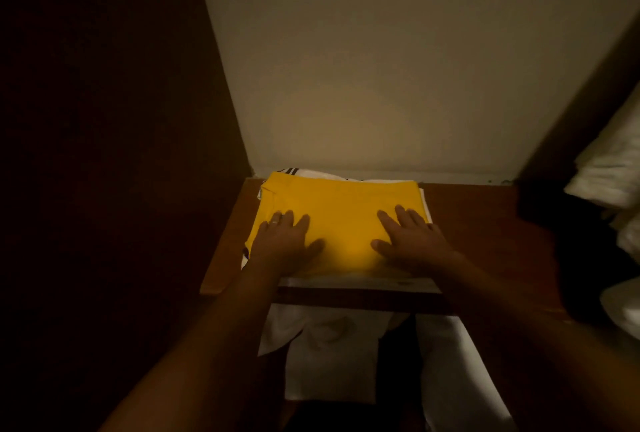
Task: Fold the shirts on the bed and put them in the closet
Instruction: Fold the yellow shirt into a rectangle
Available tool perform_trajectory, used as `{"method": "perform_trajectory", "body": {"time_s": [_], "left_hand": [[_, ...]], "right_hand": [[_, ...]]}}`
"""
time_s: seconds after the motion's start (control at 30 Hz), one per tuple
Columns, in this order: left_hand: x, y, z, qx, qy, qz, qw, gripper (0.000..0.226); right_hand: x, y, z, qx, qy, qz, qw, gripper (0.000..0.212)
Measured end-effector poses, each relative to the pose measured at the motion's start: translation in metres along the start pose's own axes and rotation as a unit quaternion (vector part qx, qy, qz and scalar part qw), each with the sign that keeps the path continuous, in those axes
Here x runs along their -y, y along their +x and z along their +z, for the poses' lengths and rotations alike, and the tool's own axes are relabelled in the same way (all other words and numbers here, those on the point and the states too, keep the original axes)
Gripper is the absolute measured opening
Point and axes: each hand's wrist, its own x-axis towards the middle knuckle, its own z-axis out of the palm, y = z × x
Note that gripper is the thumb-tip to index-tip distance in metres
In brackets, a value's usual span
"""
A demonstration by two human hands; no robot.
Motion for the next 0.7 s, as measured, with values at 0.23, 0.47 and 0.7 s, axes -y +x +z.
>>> {"method": "perform_trajectory", "body": {"time_s": [0.23,0.47,0.7], "left_hand": [[-0.019,-0.04,-0.043,-0.011,-0.065,-0.004,0.998,0.067],[-0.034,-0.075,-0.075,-0.032,-0.115,0.002,0.993,0.057],[-0.05,-0.142,-0.18,-0.007,-0.114,-0.017,0.993,0.043]], "right_hand": [[0.017,-0.042,-0.031,-0.066,0.012,-0.031,0.997,0.065],[0.035,-0.079,-0.058,-0.094,0.018,-0.061,0.994,0.057],[0.073,-0.147,-0.148,-0.034,0.013,-0.06,0.998,0.044]]}}
